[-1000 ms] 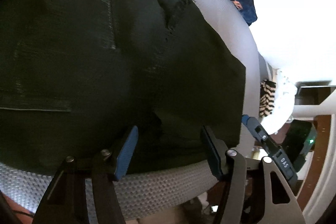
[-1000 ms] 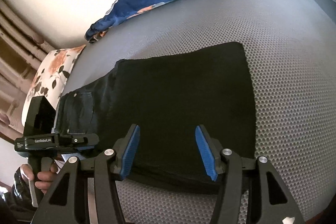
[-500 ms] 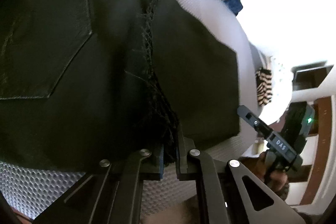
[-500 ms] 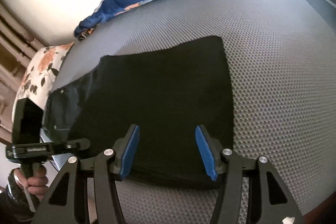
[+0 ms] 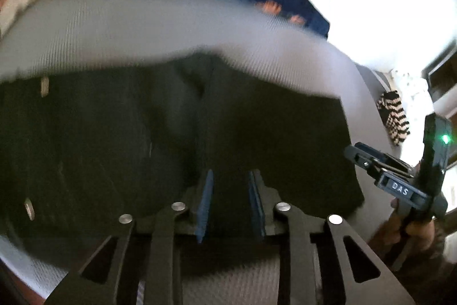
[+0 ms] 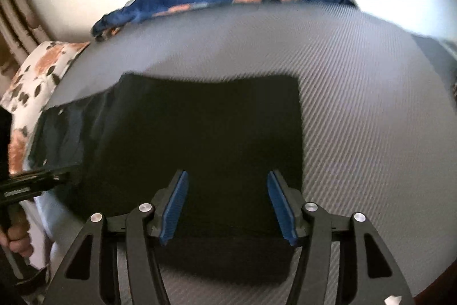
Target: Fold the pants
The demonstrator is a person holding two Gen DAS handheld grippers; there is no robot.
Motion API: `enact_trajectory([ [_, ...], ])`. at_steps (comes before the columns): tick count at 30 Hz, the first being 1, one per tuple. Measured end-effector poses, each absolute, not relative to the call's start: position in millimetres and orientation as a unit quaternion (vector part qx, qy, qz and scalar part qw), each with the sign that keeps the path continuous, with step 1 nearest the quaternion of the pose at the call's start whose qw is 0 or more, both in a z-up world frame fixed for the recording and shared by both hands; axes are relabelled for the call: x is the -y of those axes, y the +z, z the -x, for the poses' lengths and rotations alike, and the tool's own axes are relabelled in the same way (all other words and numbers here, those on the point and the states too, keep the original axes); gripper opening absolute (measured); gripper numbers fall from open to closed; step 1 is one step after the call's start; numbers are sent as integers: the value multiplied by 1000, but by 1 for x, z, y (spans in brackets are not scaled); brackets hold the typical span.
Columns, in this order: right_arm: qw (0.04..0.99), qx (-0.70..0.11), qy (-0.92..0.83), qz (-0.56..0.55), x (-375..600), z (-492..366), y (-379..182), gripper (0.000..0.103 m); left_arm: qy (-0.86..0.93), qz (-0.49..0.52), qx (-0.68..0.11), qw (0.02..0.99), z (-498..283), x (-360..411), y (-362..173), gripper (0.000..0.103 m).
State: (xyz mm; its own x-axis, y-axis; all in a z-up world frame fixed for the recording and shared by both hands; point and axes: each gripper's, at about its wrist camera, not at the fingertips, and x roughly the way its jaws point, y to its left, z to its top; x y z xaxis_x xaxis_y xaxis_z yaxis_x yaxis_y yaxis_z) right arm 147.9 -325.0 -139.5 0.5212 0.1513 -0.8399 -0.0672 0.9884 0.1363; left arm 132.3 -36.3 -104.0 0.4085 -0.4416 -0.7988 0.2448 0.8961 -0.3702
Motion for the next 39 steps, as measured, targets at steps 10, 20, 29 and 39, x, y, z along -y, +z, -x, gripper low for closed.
enact_trajectory([
  [10,877,-479,19,-23,334,-206,-147,53,-226,35,-454,861,-204,86,-117,40],
  [20,868,-493,5,-55,352,-237,-167,53,-216,-1,-466,858,-219,106,-139,46],
  [29,869,-493,-4,-44,348,-238,-162,54,-204,-36,-467,860,-215,122,-138,60],
  [39,887,-461,9,-23,330,-201,-130,55,-162,16,-463,871,-184,71,-111,60],
])
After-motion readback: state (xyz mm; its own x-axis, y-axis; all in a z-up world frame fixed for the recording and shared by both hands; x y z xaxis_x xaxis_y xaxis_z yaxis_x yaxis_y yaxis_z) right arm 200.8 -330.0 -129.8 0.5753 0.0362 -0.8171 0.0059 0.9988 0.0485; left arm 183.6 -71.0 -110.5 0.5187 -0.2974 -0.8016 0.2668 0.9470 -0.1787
